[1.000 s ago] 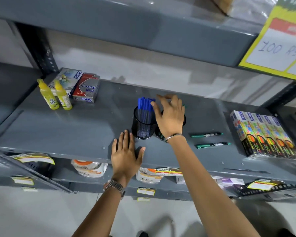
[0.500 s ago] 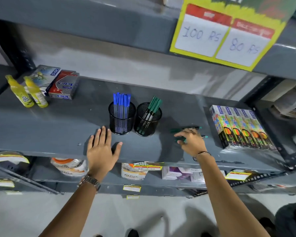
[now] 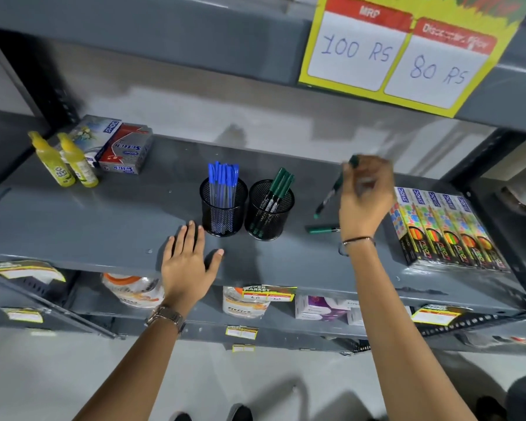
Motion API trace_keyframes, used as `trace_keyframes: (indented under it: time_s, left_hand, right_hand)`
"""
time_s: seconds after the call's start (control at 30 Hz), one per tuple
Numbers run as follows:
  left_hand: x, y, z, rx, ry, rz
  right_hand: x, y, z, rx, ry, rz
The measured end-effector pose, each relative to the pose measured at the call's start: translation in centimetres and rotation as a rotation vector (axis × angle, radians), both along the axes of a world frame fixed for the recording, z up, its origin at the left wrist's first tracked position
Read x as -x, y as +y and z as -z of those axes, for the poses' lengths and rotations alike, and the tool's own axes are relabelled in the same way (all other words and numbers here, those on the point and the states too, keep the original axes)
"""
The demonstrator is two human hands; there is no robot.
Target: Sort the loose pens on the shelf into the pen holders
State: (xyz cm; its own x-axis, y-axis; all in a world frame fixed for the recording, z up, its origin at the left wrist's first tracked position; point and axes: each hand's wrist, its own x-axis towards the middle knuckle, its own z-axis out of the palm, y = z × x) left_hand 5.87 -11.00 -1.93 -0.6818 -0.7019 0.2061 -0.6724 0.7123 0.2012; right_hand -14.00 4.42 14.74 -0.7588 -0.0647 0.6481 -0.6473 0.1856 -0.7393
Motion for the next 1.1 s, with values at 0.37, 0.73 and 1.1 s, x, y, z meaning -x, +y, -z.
trace_keyframes:
  time_s: [0.37, 0.73, 1.1]
  left_hand:
    - [0.0, -0.1, -0.2, -0.047, 0.007, 0.004]
    - [0.0, -0.2, -0.3, -0.05, 0.002, 0.004]
    - [0.1, -0.1, -0.1, -0.022, 0.02, 0.005]
  right_hand:
    - [-0.5, -7.3, 2.5, -0.34, -0.184, -0.106]
    - [-1.0, -7.8, 4.9, -0.598, -0.108, 0.112]
    - [3.2, 0.6, 8.1, -0.713, -0.233, 0.149]
